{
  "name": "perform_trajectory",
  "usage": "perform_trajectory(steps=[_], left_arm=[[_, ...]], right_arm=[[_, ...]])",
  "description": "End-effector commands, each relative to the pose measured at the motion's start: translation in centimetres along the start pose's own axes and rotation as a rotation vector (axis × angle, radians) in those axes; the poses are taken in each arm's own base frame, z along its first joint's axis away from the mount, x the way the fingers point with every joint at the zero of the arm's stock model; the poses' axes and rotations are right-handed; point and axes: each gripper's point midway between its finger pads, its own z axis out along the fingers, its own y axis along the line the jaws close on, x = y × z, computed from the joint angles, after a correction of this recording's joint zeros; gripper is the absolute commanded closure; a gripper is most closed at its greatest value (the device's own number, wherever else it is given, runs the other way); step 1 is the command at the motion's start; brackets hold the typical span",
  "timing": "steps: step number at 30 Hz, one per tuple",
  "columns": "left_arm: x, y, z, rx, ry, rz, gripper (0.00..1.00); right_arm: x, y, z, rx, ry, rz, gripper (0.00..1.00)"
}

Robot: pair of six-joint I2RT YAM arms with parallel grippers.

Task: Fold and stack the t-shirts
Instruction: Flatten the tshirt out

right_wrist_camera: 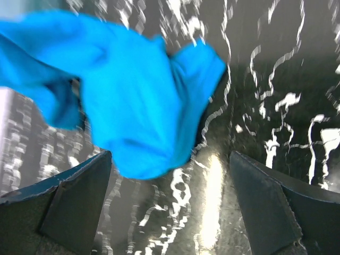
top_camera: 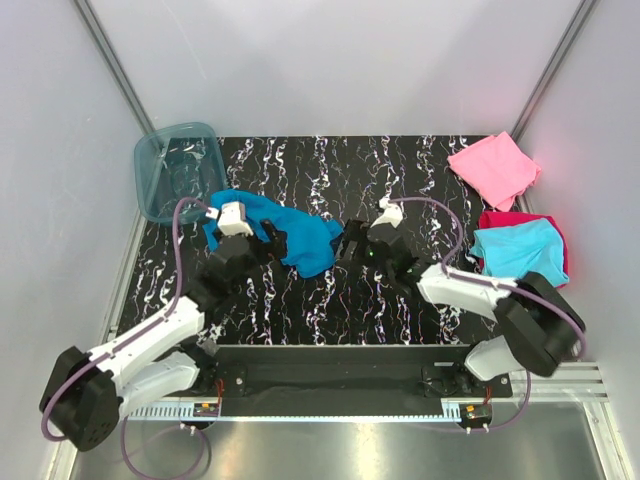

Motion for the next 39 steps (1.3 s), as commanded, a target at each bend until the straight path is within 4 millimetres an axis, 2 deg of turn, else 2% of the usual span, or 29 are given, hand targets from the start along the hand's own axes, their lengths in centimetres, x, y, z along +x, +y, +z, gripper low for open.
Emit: perform_trajectory(steps=[1, 3, 5, 7, 11, 12, 13, 14, 15, 16, 17, 19, 20, 21, 26, 31, 35, 39], left_arm=[[-4.1, -2.4, -0.7, 0.127, -0.174, -0.065, 0.01], [-4.4, -2.8, -1.0, 0.161, -0.196, -0.066, 0.01], [-4.4, -2.8, -0.9, 0.164, -0.200, -0.065, 0.01], [-4.5, -2.8, -0.7, 0.165, -0.203, -0.087, 0.01], [-4.2, -1.0, 0.7, 0.139, -0.178, -0.214, 0.01], [-4.3, -1.1, 1.0, 0.156, -0.178, -0.258, 0.01], [-4.6, -0.3, 1.4, 0.152, -0.185, -0.279, 0.01], [-3.8, -0.6, 1.4, 0.196, -0.154, -0.291, 0.01], [-4.5, -1.1, 1.4, 0.242, -0.177, -0.327, 0.01], [-4.0, -0.5, 2.0, 0.237, -0.160, -0.342, 0.01], [-4.0, -1.0, 2.1, 0.268, -0.143, -0.349, 0.01], [-2.3, -0.2, 3.3, 0.201, -0.059, -0.323, 0.01], [-3.6, -0.3, 3.8, 0.164, -0.065, -0.307, 0.01], [-2.6, 0.5, 4.0, 0.113, -0.022, -0.261, 0.01], [-3.6, 2.2, 3.1, 0.032, -0.092, -0.248, 0.01], [-4.1, 2.5, 2.9, 0.010, -0.104, -0.244, 0.01], [-3.9, 2.6, 3.0, -0.003, -0.091, -0.239, 0.01], [-3.9, 2.9, 2.9, -0.017, -0.093, -0.238, 0.01]], right_arm=[[-4.3, 0.4, -1.8, 0.002, -0.152, 0.043, 0.00], [-4.6, 2.0, -1.9, -0.086, -0.138, 0.045, 0.00], [-3.9, 2.4, -1.0, -0.104, -0.096, 0.053, 0.00], [-3.4, 2.2, -0.4, -0.096, -0.078, 0.053, 0.00], [-2.4, 2.3, 0.1, -0.148, -0.090, 0.106, 0.00], [-2.3, 2.1, 0.3, -0.139, -0.093, 0.119, 0.00], [-2.1, 1.6, 0.7, -0.117, -0.091, 0.120, 0.00], [-2.0, 1.5, 0.9, -0.110, -0.087, 0.116, 0.00], [-1.8, 1.6, 1.2, -0.107, -0.078, 0.114, 0.00], [-1.3, 1.7, 1.7, -0.110, -0.054, 0.114, 0.00], [-0.8, 1.8, 2.0, -0.111, -0.038, 0.119, 0.00], [0.1, 1.8, 2.6, -0.111, -0.009, 0.135, 0.01], [0.4, 1.9, 2.8, -0.113, -0.005, 0.140, 0.00], [0.8, 1.8, 3.0, -0.112, 0.005, 0.145, 0.00], [3.6, 2.6, 4.2, -0.123, 0.051, 0.166, 0.01], [6.5, 3.2, 5.5, -0.122, 0.097, 0.166, 0.03], [7.5, 3.7, 6.0, -0.118, 0.109, 0.154, 0.04], [7.6, 3.6, 6.0, -0.103, 0.106, 0.145, 0.09]])
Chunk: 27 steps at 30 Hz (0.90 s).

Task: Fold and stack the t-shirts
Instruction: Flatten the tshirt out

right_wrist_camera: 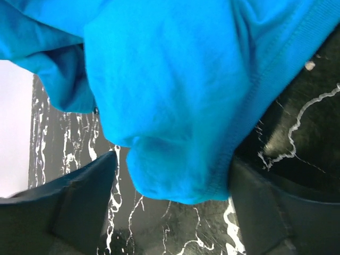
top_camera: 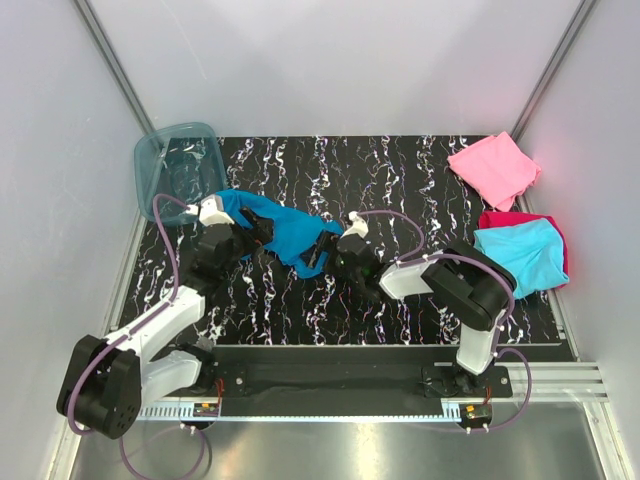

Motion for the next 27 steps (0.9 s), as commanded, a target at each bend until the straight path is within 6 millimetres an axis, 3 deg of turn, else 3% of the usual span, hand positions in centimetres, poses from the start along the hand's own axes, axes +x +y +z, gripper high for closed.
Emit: perform_trajectory(steps=[1, 6, 9, 10, 14, 21, 27], left_arm=[[-2.7, -1.4, 0.0, 0.017, -0.079, 0.001, 0.01], [-2.7, -1.4, 0.0, 0.016, -0.073, -0.001, 0.01], [-2.6, -1.4, 0.0, 0.012, -0.071, 0.000, 0.01], [-2.6, -1.4, -0.1, 0.013, -0.072, 0.000, 0.01], [-2.7, -1.4, -0.3, 0.011, -0.072, 0.006, 0.01], [-2.7, -1.8, -0.8, 0.012, -0.078, 0.021, 0.01], [-2.8, -2.4, -1.2, 0.025, -0.083, 0.030, 0.02]], right_arm=[[0.8, -1.1, 0.2, 0.061, 0.007, -0.007, 0.15], [-0.2, -2.0, -0.5, 0.124, -0.030, -0.034, 0.31], [-1.4, -2.4, -1.1, 0.172, -0.068, -0.055, 0.50], [-2.1, -2.5, -1.5, 0.192, -0.090, -0.065, 0.64], [-4.1, -2.3, -2.6, 0.234, -0.145, -0.104, 1.00], [-8.7, -1.1, -5.2, 0.267, -0.254, -0.165, 1.00], [-14.4, 0.8, -8.9, 0.285, -0.389, -0.195, 1.00]])
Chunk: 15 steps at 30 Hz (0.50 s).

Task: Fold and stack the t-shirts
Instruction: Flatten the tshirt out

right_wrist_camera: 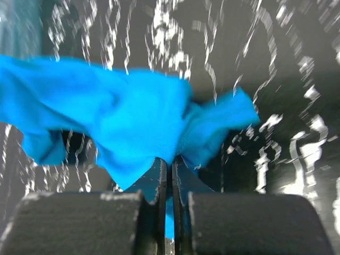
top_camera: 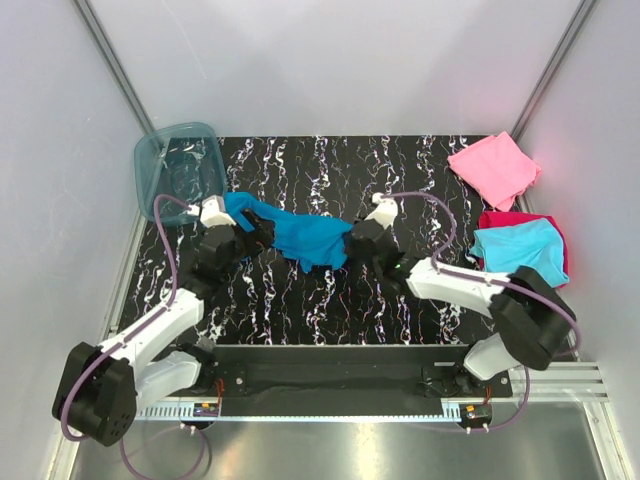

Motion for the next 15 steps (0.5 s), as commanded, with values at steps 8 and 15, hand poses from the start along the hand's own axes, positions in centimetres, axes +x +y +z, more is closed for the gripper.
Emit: perform_trajectory(steps=[8, 15], left_arm=[[-3.3, -2.7, -1.3, 0.042, -0.105, 0.038, 0.03], [-3.1, -2.9, -1.3, 0.029, -0.103, 0.068, 0.04]], right_arm=[[-14.9, 0.0, -6.7, 0.053, -0.329, 0.016, 1.00], [-19.2, -1.1, -11.3, 0.070, -0.444, 0.032, 1.00]])
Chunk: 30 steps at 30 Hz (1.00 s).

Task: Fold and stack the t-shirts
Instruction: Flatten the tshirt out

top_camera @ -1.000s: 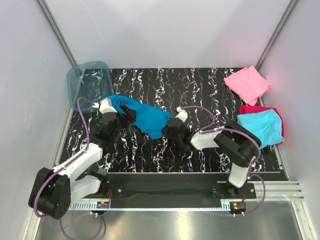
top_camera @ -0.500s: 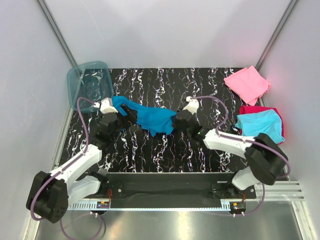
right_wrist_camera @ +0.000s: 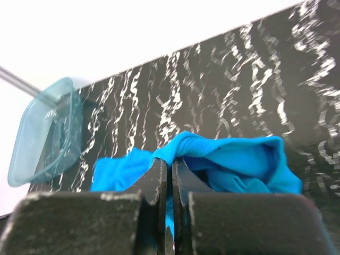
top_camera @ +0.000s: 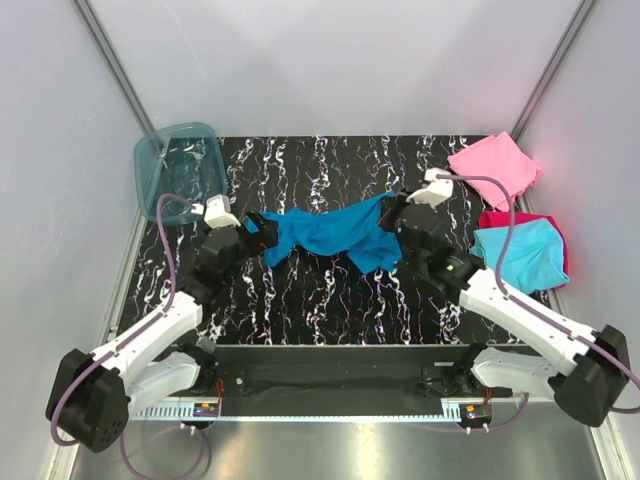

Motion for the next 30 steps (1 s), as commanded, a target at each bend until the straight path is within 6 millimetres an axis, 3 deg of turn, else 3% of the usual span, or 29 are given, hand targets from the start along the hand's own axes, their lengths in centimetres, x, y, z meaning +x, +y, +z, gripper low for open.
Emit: perform_trajectory(steps=[1, 6, 13, 24, 30], left_arm=[[-2.4, -1.2, 0.1, 0.009, -0.072, 0.005, 0.04], [-1.8, -1.7, 0.4, 0.018, -0.056, 0.008, 0.05], [-0.7, -3.4, 0.6, 0.064, -0.020, 0.033, 0.07], [9.7, -3.8, 4.4, 0.085, 0.231, 0.084, 0.09], [12.8, -6.0, 4.3, 0.142, 0.296, 0.055, 0.13]], right_arm=[[-5.2, -1.1, -1.4, 0.061, -0.126, 0.003, 1.00], [-8.4, -0.5, -2.2, 0.039, -0.175, 0.028, 1.00], [-9.0, 2.4, -2.2, -0.065, -0.125, 0.027, 1.00], [-6.9, 0.3, -1.3, 0.006, -0.103, -0.009, 1.00], [-6.0, -1.4, -0.1, 0.037, -0.080, 0.002, 1.00]])
